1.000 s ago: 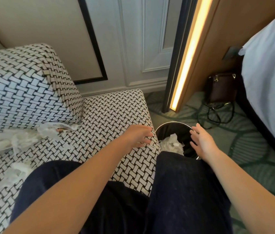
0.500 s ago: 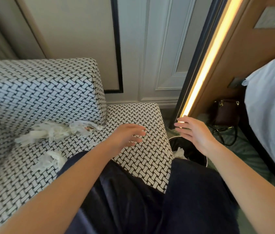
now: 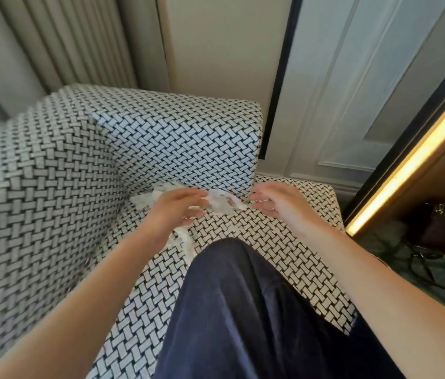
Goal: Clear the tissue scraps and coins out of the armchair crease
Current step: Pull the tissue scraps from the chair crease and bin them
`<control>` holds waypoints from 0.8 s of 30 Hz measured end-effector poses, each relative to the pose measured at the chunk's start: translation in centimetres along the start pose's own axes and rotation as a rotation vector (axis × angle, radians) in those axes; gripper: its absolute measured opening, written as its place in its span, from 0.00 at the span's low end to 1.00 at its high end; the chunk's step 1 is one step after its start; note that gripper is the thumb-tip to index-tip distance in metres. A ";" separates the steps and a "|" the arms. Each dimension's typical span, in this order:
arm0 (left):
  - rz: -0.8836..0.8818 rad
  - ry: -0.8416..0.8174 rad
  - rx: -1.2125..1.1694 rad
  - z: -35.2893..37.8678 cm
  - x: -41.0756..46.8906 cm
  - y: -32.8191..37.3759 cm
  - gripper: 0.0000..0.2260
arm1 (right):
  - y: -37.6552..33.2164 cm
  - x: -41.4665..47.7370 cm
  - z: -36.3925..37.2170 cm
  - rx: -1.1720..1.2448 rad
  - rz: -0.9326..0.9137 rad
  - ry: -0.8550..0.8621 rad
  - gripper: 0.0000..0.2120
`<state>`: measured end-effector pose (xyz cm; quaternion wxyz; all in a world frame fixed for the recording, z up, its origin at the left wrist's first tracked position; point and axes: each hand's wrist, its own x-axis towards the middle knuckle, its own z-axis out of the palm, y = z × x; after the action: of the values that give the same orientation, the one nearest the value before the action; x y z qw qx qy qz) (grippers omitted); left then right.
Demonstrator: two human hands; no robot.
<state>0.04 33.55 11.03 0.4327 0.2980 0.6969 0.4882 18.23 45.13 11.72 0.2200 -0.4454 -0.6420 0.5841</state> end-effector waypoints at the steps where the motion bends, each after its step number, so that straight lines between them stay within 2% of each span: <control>1: -0.006 0.026 0.010 -1.3 0.0 -0.4 0.07 | -0.3 0.4 1.5 -0.012 -0.008 -0.030 0.11; 5: -0.042 0.112 0.019 -6.0 -0.1 -2.1 0.06 | -0.5 2.1 7.3 -0.079 -0.011 -0.147 0.10; 11: -0.150 0.215 0.009 -9.9 -0.5 -5.0 0.07 | 0.4 3.0 14.7 -0.331 0.005 -0.343 0.16; 13: -0.196 0.240 0.005 -10.8 -0.7 -6.1 0.08 | 1.4 3.1 17.0 -0.462 0.016 -0.435 0.22; 16: -0.247 0.259 0.009 -11.5 -0.9 -7.5 0.06 | 3.1 3.3 19.2 -0.755 0.050 -0.471 0.31; 21: -0.290 0.281 -0.003 -11.7 -1.0 -9.0 0.05 | 6.3 4.1 20.5 -1.084 0.017 -0.553 0.30; 24: -0.317 0.282 -0.012 -11.4 -0.9 -9.8 0.07 | 6.9 3.6 20.7 -1.238 -0.114 -0.525 0.30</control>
<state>-9.68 24.54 3.79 0.4040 0.1108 0.7857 0.4551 1.99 36.12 -0.27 -0.2087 -0.2978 -0.9130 0.1847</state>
